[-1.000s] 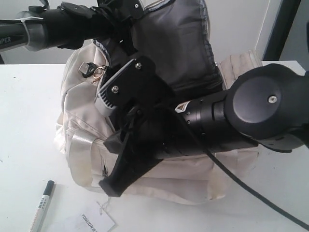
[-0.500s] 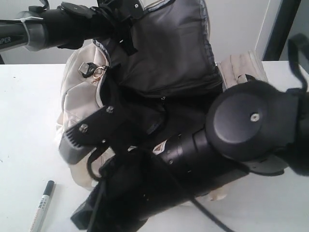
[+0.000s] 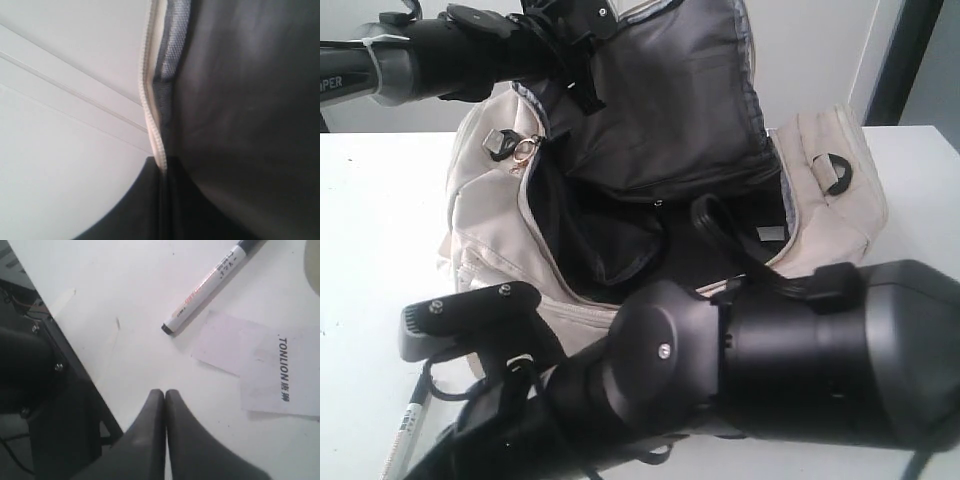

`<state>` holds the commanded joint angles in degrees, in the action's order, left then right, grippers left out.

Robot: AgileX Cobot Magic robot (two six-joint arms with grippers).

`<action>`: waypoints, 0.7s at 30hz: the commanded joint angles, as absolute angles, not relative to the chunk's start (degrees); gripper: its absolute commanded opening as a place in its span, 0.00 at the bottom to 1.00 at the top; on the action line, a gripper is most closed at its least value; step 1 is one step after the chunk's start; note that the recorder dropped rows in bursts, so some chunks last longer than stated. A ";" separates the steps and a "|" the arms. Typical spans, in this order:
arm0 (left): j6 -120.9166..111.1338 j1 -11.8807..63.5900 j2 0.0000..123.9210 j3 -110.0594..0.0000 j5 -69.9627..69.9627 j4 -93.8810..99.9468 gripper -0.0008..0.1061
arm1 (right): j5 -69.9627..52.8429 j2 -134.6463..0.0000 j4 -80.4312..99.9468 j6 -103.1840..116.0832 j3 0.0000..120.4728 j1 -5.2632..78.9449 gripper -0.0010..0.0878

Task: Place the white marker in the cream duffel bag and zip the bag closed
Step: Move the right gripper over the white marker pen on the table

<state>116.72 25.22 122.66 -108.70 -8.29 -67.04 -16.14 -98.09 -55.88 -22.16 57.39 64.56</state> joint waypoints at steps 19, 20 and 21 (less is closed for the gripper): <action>116.72 25.22 122.66 -108.70 -8.40 -67.04 0.01 | -27.27 -115.82 -15.56 26.95 82.28 64.56 0.01; 116.72 25.22 122.66 -108.70 -8.40 -67.04 0.01 | -27.32 -116.14 -14.48 28.32 82.70 64.56 0.01; 116.72 25.22 122.66 -108.70 -8.40 -67.04 0.01 | -27.48 -116.27 -14.16 29.40 82.97 64.56 0.01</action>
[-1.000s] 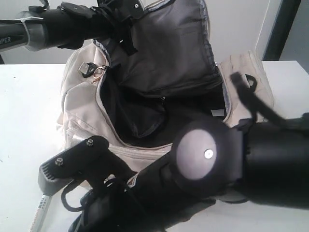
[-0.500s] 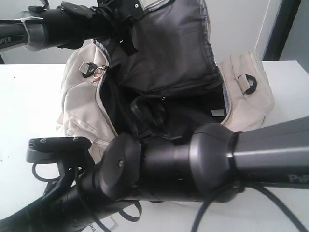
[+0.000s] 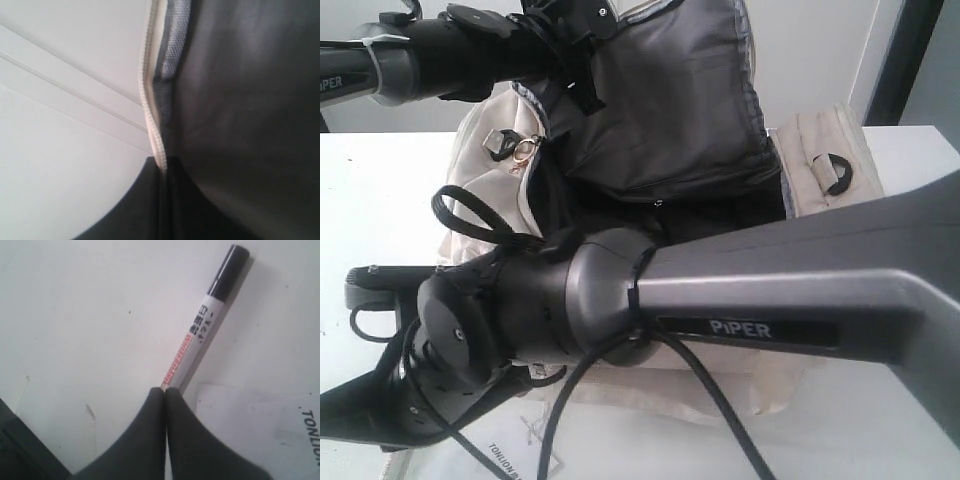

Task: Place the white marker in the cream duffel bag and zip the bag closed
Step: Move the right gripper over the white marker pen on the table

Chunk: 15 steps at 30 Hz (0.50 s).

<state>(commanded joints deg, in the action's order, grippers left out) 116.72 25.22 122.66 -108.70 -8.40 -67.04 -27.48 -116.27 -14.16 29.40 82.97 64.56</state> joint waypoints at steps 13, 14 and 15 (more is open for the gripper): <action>116.72 25.22 122.66 -108.70 -8.40 -67.04 0.01 | -26.60 -121.55 -13.48 31.97 87.52 64.89 0.01; 116.72 25.22 122.66 -108.70 -8.40 -67.04 0.01 | -26.11 -121.79 -13.48 32.47 87.52 64.89 0.01; 116.72 25.22 122.66 -108.70 -8.40 -67.04 0.01 | -26.00 -121.97 -13.48 33.26 87.52 64.89 0.01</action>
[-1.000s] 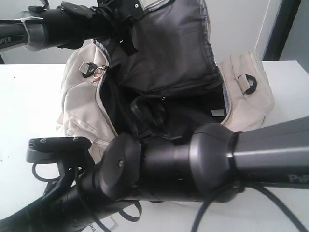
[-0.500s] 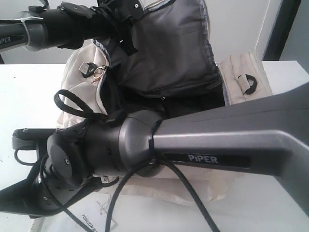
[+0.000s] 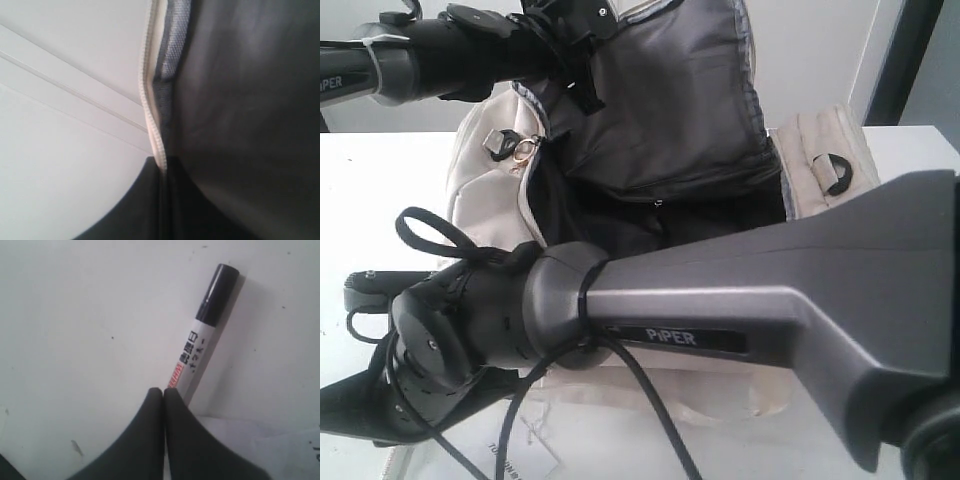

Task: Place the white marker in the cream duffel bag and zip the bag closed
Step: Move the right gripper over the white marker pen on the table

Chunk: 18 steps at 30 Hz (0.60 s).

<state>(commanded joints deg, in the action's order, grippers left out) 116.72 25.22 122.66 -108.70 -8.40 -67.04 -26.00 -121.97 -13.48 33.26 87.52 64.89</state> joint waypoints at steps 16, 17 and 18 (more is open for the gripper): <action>116.72 25.22 122.66 -108.70 -8.40 -67.04 0.01 | -23.07 -123.53 -13.43 37.62 87.52 64.99 0.29; 116.72 25.22 122.66 -108.70 -8.40 -67.04 0.01 | -22.90 -123.53 -13.43 37.71 87.52 65.10 0.29; 116.72 25.22 122.66 -108.70 -8.40 -67.04 0.01 | -22.73 -123.53 -13.43 37.71 87.52 65.09 0.29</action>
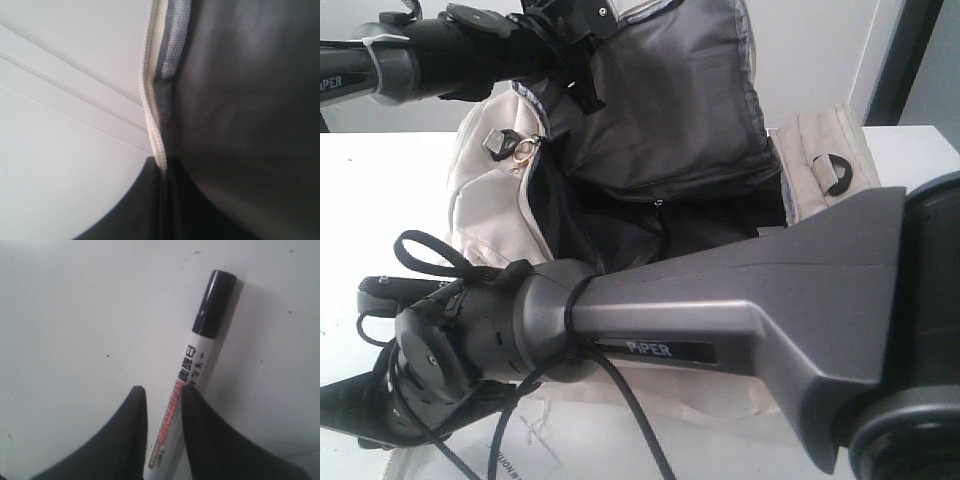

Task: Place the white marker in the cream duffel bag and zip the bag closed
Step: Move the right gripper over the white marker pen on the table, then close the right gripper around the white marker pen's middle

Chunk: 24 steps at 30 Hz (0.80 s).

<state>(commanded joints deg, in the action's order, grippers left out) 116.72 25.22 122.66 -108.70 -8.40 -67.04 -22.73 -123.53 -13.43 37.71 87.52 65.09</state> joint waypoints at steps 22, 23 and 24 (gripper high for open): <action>116.72 25.22 122.66 -108.70 -8.40 -67.04 0.01 | -24.27 -126.45 -13.43 39.91 87.52 65.09 0.40; 116.72 25.22 122.66 -108.70 -8.40 -67.04 0.01 | -24.27 -126.45 -13.43 39.91 87.52 65.09 0.40; 116.72 25.22 122.66 -108.70 -8.40 -67.04 0.01 | -24.27 -126.45 -13.43 39.91 87.52 65.09 0.40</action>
